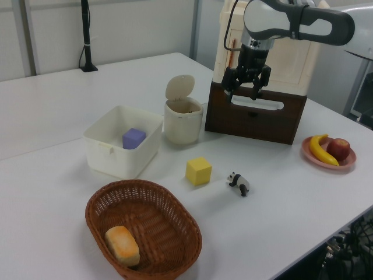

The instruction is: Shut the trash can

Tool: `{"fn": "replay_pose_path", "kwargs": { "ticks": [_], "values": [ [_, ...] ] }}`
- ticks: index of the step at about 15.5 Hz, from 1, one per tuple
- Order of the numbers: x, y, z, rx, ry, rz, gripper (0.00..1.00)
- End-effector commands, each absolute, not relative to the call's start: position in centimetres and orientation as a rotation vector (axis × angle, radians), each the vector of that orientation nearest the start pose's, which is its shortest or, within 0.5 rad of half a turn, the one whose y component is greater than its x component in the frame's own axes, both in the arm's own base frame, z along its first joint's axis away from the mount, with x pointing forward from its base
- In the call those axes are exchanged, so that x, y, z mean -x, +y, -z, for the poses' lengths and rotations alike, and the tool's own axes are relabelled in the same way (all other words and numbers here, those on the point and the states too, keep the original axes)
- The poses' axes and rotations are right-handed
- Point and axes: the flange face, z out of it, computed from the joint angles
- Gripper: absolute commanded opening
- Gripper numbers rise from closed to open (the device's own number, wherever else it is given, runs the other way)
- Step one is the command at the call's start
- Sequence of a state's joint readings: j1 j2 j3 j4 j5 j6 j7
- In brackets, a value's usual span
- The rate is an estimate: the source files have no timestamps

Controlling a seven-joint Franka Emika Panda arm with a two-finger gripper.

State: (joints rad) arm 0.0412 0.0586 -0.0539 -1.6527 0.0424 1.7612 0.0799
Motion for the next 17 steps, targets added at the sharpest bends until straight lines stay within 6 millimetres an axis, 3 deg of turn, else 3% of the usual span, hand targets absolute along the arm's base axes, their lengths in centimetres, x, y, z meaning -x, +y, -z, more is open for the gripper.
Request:
{"fn": "replay_pose_path", "kwargs": {
  "ticks": [1,12,15,17],
  "values": [
    [-58.5,-0.5,-57.2,3.089,0.124,0.079,1.0],
    [-59.3,0.9,-55.0,3.096,0.099,0.029,0.98],
    [-60.2,1.2,-55.6,3.085,0.153,0.152,0.97],
    [-61.2,1.2,-55.2,3.082,0.185,0.212,0.76]
  ]
}}
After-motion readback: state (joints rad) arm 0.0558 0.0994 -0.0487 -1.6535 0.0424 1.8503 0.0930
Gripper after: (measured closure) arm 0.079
